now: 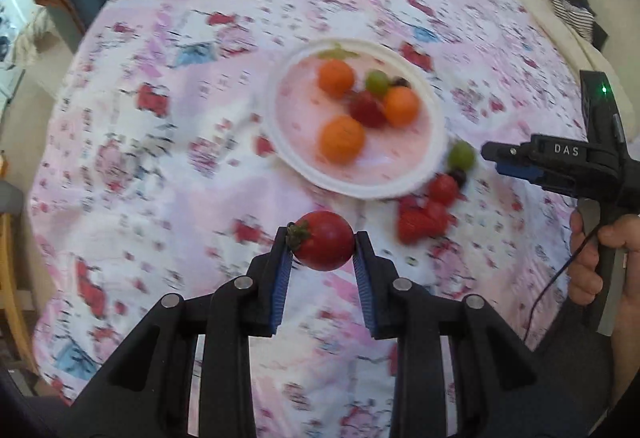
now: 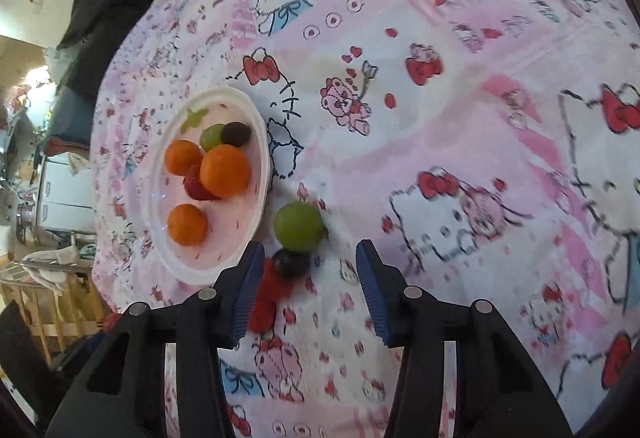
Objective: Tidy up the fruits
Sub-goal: 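Grasp a green plum with the right gripper while the left gripper holds the tomato, then carry the red tomato and green plum over the white plate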
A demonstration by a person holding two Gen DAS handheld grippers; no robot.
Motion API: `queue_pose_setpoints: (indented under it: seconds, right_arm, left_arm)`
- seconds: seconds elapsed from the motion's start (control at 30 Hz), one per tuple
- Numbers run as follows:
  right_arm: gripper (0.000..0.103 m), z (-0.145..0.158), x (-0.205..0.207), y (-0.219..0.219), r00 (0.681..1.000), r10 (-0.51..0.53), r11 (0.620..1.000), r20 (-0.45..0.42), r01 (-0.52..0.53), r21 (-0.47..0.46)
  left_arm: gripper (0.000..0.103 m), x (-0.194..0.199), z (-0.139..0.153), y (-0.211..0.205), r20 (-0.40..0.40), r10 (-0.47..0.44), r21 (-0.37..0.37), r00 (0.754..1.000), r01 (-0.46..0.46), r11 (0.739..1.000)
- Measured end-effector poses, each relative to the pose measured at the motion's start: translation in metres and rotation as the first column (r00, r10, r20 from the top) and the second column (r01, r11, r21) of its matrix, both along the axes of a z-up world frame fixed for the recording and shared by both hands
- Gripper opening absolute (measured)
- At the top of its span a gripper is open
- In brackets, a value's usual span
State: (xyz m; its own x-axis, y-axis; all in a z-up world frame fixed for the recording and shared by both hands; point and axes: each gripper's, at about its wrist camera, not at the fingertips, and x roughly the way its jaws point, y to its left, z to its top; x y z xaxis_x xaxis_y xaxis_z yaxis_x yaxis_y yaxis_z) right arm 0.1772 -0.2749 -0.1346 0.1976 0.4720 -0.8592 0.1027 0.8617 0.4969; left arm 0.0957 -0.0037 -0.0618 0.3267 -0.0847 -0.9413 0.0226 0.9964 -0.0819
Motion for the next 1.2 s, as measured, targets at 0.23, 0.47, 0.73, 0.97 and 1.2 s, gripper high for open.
queue_pose_setpoints:
  seconds: [0.23,0.47,0.73,0.97,1.2]
  right_arm:
    - [0.049,-0.016,0.016,0.025,0.999,0.025,0.998,-0.028,-0.026,-0.052]
    - [0.035,-0.022,0.015,0.041,0.994,0.104,0.981,-0.015,-0.105,-0.164]
    - [0.029,-0.017,0.012,0.03,0.996,0.086,0.989,0.001,-0.085,-0.119]
    - [0.029,0.005,0.006,0.0,0.998,-0.019,0.999,0.054,0.021,-0.028]
    - [0.029,0.033,0.0,-0.029,0.984,-0.116,0.988,0.136,0.099,0.122]
  left_arm:
    - [0.027,0.006,-0.014,0.027,-0.028,0.102,-0.055,0.994,-0.103,0.993]
    - [0.027,0.006,-0.018,0.02,-0.045,0.092,-0.071,0.995,-0.095,0.993]
    - [0.027,0.008,-0.014,0.015,-0.01,0.076,-0.045,0.997,-0.077,0.996]
    - [0.027,0.011,-0.015,0.021,0.018,0.097,-0.02,0.995,-0.097,0.995]
    - [0.027,0.009,-0.005,0.03,0.085,0.125,-0.013,0.988,-0.124,0.992]
